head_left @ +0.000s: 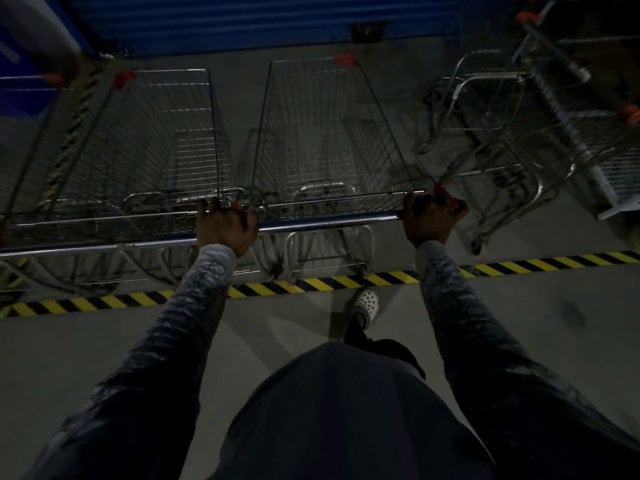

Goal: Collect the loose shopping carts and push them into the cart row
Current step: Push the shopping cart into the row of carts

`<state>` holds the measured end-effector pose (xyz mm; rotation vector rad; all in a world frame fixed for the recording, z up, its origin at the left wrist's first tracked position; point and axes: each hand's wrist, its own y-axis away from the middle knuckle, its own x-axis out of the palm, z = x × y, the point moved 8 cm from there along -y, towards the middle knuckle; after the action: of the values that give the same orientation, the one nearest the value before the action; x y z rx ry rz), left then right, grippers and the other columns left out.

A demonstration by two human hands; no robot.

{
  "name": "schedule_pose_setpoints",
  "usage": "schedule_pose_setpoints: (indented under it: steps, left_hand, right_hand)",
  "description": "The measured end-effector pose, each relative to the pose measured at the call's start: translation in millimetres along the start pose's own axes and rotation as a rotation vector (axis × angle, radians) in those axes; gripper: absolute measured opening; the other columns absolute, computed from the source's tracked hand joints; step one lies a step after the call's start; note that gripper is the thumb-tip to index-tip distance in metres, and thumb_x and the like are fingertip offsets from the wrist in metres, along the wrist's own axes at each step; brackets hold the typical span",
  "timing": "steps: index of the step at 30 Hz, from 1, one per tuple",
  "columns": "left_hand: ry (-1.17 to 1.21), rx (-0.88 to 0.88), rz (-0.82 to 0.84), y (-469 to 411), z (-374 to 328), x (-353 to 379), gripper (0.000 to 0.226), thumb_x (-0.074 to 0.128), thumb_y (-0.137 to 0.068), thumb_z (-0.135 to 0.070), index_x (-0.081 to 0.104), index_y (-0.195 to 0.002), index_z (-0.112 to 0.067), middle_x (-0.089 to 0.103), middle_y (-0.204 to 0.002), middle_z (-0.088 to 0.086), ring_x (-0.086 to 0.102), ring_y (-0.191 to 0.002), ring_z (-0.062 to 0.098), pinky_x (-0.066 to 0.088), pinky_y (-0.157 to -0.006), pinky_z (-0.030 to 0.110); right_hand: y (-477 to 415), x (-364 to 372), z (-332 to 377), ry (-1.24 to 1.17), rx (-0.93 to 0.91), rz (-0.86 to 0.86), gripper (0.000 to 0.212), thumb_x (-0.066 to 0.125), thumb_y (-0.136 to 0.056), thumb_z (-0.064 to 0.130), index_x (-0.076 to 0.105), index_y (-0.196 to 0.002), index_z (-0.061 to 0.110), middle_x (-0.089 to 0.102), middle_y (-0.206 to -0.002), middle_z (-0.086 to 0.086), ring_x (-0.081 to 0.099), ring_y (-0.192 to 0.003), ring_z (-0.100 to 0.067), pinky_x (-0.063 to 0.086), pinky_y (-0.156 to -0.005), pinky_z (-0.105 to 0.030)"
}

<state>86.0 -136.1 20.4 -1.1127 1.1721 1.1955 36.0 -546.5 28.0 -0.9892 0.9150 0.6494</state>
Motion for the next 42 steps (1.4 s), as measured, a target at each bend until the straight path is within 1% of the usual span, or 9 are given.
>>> schedule_pose_setpoints:
  steps: [16, 18, 20, 22, 27, 31, 33, 38, 42]
  left_hand:
    - [0.000, 0.021, -0.108, 4.1, -1.3, -1.2, 0.059, 0.031, -0.094, -0.043, 0.071, -0.090, 0.000, 0.070, -0.081, 0.024, 0.064, -0.094, 0.039, 0.032, -0.107, 0.057]
    - [0.057, -0.011, -0.001, 7.0, -7.5, 0.5, 0.063, 0.025, -0.091, -0.046, 0.070, -0.097, -0.003, 0.070, -0.099, 0.027, 0.057, -0.113, 0.044, 0.022, -0.111, 0.066]
    - [0.091, -0.156, 0.098, 6.7, -23.9, -6.4, 0.066, 0.023, -0.093, -0.052, 0.067, -0.119, -0.011, 0.050, -0.140, 0.029, 0.029, -0.142, 0.047, 0.002, -0.114, 0.068]
    - [0.069, -0.184, 0.119, 5.1, -68.7, -23.6, 0.072, 0.018, -0.095, -0.061, 0.054, -0.141, -0.019, 0.023, -0.159, 0.028, 0.007, -0.149, 0.046, -0.004, -0.113, 0.068]
    - [0.134, 0.075, 0.087, -2.7, -209.4, -58.7, 0.067, 0.022, -0.098, -0.062, 0.047, -0.146, -0.022, 0.031, -0.156, 0.024, 0.012, -0.150, 0.041, 0.001, -0.117, 0.065]
    - [0.179, 0.143, 0.150, -13.9, -279.6, -50.4, 0.071, 0.018, -0.100, -0.063, 0.044, -0.148, -0.018, 0.030, -0.157, 0.024, 0.011, -0.150, 0.039, 0.000, -0.119, 0.060]
    - [0.195, 0.162, 0.168, -29.2, -315.0, -50.8, 0.071, 0.020, -0.100, -0.064, 0.043, -0.148, -0.019, 0.033, -0.156, 0.022, 0.012, -0.150, 0.039, 0.003, -0.119, 0.059]
    - [0.303, 0.247, 0.070, -76.1, -415.5, -66.5, 0.064, 0.032, -0.098, -0.063, 0.046, -0.146, -0.022, 0.044, -0.149, 0.015, 0.023, -0.145, 0.038, 0.016, -0.117, 0.054]
    - [0.338, 0.236, 0.020, -108.6, -478.2, -70.7, 0.069, 0.030, -0.096, -0.066, 0.042, -0.148, -0.020, 0.042, -0.151, 0.012, 0.023, -0.146, 0.037, 0.014, -0.118, 0.054]
  right_hand:
    - [-0.2, 3.1, -6.0, -0.019, 0.017, 0.057, 0.041, 0.058, -0.090, 0.036, 0.072, -0.063, 0.009, 0.074, -0.086, -0.015, 0.063, -0.115, -0.028, 0.023, -0.095, -0.040]
    - [-0.5, 2.9, -6.5, -0.059, 0.005, 0.109, 0.039, 0.058, -0.092, 0.038, 0.074, -0.069, 0.011, 0.074, -0.097, -0.015, 0.060, -0.120, -0.031, 0.022, -0.101, -0.046]
    - [-4.7, -2.9, -9.1, -0.130, 0.019, 0.118, 0.037, 0.056, -0.093, 0.041, 0.075, -0.077, 0.014, 0.073, -0.101, -0.013, 0.060, -0.118, -0.032, 0.024, -0.104, -0.058]
    - [-11.5, -11.8, -12.4, -0.144, 0.043, 0.125, 0.039, 0.052, -0.093, 0.046, 0.075, -0.083, 0.017, 0.073, -0.099, -0.009, 0.060, -0.115, -0.030, 0.022, -0.107, -0.063]
    - [-48.8, -25.4, -24.3, -0.142, -0.024, 0.256, 0.044, 0.046, -0.099, 0.046, 0.074, -0.107, 0.014, 0.069, -0.120, -0.011, 0.055, -0.123, -0.030, 0.013, -0.114, -0.041]
    - [-76.3, -25.7, -72.7, -0.106, -0.085, 0.376, 0.064, 0.030, -0.087, 0.058, 0.073, -0.109, 0.015, 0.067, -0.123, -0.012, 0.051, -0.126, -0.034, 0.021, -0.115, -0.053]
    - [-95.3, -40.1, -109.5, -0.089, 0.001, 0.362, 0.062, 0.033, -0.083, 0.056, 0.069, -0.119, 0.019, 0.062, -0.133, -0.008, 0.044, -0.133, -0.031, 0.013, -0.115, -0.061]
    - [-151.0, -39.1, -214.4, -0.006, 0.006, 0.321, 0.046, 0.041, -0.093, 0.058, 0.066, -0.122, 0.032, 0.055, -0.144, 0.005, 0.037, -0.139, -0.023, 0.011, -0.115, -0.066]
    - [-192.7, -40.0, -294.4, -0.023, 0.027, 0.281, 0.052, 0.041, -0.090, 0.062, 0.064, -0.127, 0.033, 0.052, -0.147, 0.001, 0.038, -0.139, -0.028, 0.019, -0.113, -0.060]
